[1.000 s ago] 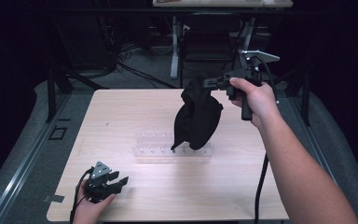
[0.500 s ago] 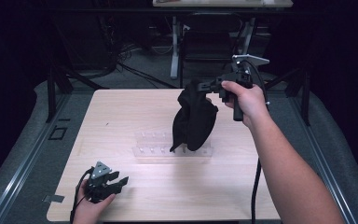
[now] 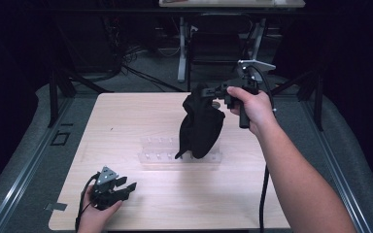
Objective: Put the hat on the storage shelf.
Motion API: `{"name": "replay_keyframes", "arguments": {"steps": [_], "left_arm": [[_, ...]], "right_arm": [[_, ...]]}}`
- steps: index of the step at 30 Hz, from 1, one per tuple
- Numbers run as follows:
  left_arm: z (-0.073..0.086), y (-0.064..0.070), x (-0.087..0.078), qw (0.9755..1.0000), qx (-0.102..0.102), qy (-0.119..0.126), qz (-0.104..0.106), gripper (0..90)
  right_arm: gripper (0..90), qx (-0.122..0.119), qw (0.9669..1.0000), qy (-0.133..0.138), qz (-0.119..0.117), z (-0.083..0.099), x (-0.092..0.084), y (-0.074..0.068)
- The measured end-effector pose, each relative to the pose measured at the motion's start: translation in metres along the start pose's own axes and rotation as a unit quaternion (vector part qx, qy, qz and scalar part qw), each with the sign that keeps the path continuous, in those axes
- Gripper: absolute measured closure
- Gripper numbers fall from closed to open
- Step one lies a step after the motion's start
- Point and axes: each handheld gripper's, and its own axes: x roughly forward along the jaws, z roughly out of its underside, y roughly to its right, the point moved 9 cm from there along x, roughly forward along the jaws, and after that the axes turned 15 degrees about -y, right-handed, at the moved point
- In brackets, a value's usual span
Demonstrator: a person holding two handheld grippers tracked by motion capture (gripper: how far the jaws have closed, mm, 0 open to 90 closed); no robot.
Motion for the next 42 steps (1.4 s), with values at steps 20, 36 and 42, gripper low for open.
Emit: {"name": "replay_keyframes", "arguments": {"steps": [20, 36, 42], "left_arm": [[-0.061, 0.033, -0.021, 0.9977, 0.05, 0.046, -0.002, 60.4], [-0.097, 0.063, -0.026, 0.9942, 0.089, 0.061, 0.002, 62.7], [-0.107, 0.076, -0.03, 0.9921, 0.104, 0.07, 0.006, 66.4]], "right_arm": [[85.9, -0.015, 0.9996, -0.025, -0.001, 0.003, 0.027, -0.019], [85.3, -0.021, 0.9992, -0.034, -0.002, 0.0, 0.041, -0.025], [84.9, -0.025, 0.9991, -0.036, -0.003, 0.0, 0.044, -0.027]]}}
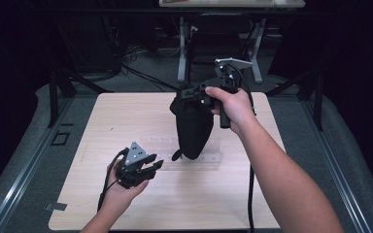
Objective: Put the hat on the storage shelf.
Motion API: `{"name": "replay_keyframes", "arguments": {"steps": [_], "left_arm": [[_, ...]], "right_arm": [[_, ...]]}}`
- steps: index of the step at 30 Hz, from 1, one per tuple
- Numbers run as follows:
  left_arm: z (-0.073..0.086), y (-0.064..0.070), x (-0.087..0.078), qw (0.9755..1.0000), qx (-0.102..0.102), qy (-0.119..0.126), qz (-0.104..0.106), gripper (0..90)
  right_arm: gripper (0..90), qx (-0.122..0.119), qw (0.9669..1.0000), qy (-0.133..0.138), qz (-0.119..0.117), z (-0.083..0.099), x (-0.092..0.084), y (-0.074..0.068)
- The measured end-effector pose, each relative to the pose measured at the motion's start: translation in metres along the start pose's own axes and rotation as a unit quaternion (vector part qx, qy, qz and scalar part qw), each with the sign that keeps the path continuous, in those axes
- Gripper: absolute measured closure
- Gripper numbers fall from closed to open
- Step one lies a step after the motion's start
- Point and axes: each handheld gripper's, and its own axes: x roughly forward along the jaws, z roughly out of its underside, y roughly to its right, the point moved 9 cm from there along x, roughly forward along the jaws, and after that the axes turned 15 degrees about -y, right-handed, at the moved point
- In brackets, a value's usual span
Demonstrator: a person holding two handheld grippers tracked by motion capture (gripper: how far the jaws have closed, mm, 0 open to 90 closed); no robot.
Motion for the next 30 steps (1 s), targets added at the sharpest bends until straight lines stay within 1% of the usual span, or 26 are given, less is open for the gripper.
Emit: {"name": "replay_keyframes", "arguments": {"steps": [4, 8, 12, 14, 19, 25, 30], "left_arm": [[-0.012, 0.011, -0.001, 0.9998, 0.013, 0.009, 0.007, 67.9], [-0.022, 0.018, 0.002, 0.9996, 0.024, 0.011, 0.009, 69.0], [-0.028, 0.022, 0.006, 0.9996, 0.024, 0.012, 0.009, 70.8], [-0.03, 0.023, 0.008, 0.9996, 0.026, 0.012, 0.008, 73.5], [-0.032, 0.026, 0.011, 0.9995, 0.031, 0.008, 0.005, 80.6], [-0.031, 0.027, 0.011, 0.999, 0.044, 0.005, -0.007, 83.7], [-0.029, 0.025, 0.01, 0.9989, 0.045, 0.003, -0.013, 85.6]], "right_arm": [[84.8, 0.0, 1.0, 0.001, 0.001, 0.0, 0.002, -0.001], [84.5, -0.002, 1.0, 0.0, -0.001, 0.0, 0.004, -0.002], [84.6, -0.002, 1.0, 0.001, -0.002, 0.0, 0.006, -0.004], [84.6, -0.002, 1.0, 0.0, -0.002, 0.0, 0.006, -0.004], [84.6, -0.006, 1.0, -0.002, -0.004, 0.0, 0.008, -0.006], [84.4, -0.007, 1.0, 0.0, -0.001, 0.0, 0.007, -0.006], [82.8, -0.011, 0.9999, 0.006, -0.001, 0.0, 0.005, -0.008]]}}
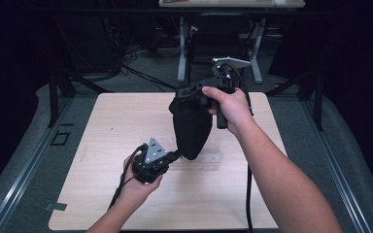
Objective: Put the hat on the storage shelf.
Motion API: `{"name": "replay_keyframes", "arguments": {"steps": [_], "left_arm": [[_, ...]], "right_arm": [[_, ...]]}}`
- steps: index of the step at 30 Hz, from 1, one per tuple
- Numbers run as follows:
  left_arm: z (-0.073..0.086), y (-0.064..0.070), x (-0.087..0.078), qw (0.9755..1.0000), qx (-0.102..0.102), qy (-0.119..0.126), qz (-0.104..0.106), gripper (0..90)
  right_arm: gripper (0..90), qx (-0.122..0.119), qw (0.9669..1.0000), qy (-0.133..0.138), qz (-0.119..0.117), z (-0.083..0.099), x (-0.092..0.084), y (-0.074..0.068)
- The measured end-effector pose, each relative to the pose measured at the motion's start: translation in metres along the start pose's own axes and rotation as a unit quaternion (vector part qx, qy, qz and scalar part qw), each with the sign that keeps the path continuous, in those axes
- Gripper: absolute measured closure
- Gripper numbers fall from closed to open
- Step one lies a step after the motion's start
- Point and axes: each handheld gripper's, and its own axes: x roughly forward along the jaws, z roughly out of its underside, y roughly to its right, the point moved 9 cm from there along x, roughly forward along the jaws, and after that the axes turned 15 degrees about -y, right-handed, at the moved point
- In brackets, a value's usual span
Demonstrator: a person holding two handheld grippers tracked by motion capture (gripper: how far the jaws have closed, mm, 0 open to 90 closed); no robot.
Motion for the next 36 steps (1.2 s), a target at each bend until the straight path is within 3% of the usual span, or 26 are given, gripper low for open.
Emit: {"name": "replay_keyframes", "arguments": {"steps": [9, 13, 14, 16, 23, 25, 30, 36], "left_arm": [[0.001, -0.001, -0.001, 0.9999, 0.009, -0.001, -0.01, 87.8], [0.004, -0.004, -0.002, 0.9999, -0.004, -0.003, -0.012, 89.5], [0.005, -0.007, -0.001, 0.9998, -0.003, -0.009, -0.019, 90.0], [0.011, -0.011, 0.005, 0.9996, -0.015, -0.019, -0.014, 90.0], [0.01, -0.005, 0.002, 0.9999, -0.011, 0.004, -0.001, 89.9], [0.006, -0.004, -0.001, 0.9999, -0.004, 0.017, -0.001, 80.4], [0.002, 0.001, -0.003, 0.9997, 0.008, 0.023, 0.002, 71.1], [-0.002, 0.001, 0.004, 0.9998, 0.009, 0.012, -0.009, 75.4]], "right_arm": [[84.5, -0.003, 0.9999, -0.006, 0.011, 0.0, 0.002, 0.003], [82.8, -0.002, 1.0, -0.004, 0.005, 0.0, 0.003, 0.004], [82.6, -0.002, 1.0, -0.005, 0.005, 0.0, 0.002, 0.004], [82.6, -0.002, 1.0, -0.003, 0.005, 0.0, 0.002, 0.004], [90.0, 0.005, 0.9999, -0.009, 0.011, 0.001, 0.003, 0.011], [90.0, 0.004, 0.9999, -0.009, 0.01, 0.001, 0.004, 0.011], [90.0, 0.001, 0.9999, -0.011, 0.01, 0.001, 0.007, 0.009], [90.0, -0.003, 0.9998, -0.017, 0.007, 0.001, 0.017, 0.004]]}}
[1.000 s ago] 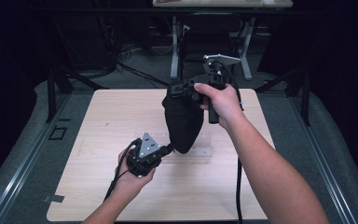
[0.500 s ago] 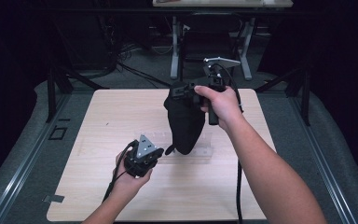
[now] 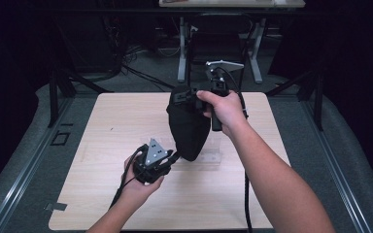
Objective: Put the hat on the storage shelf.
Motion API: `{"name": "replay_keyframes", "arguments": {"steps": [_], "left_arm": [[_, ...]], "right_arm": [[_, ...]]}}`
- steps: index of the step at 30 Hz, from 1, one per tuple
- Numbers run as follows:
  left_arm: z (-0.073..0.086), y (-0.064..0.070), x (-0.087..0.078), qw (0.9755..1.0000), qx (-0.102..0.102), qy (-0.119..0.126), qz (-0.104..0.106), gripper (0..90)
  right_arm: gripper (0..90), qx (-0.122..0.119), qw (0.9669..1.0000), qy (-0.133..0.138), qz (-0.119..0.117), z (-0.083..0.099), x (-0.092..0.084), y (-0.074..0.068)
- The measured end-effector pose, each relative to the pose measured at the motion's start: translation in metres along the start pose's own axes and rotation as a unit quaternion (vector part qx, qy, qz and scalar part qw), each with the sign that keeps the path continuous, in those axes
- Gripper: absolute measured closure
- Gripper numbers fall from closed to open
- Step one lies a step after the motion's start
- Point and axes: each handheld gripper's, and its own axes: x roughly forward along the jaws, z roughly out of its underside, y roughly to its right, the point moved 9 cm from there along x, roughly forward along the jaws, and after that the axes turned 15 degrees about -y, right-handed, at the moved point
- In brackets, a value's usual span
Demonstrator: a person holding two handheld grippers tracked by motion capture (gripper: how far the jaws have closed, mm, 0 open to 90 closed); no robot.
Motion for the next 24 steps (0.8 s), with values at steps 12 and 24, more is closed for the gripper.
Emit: {"name": "replay_keyframes", "arguments": {"steps": [12, 24], "left_arm": [[0.009, -0.009, 0.003, 0.9994, 0.009, -0.021, -0.027, 84.7], [0.04, -0.021, 0.019, 0.9984, -0.014, -0.045, -0.031, 83.5]], "right_arm": [[84.4, -0.025, 0.9996, 0.013, 0.0, 0.0, -0.005, -0.017], [82.0, -0.022, 0.9989, 0.032, 0.027, 0.003, -0.027, -0.006]]}}
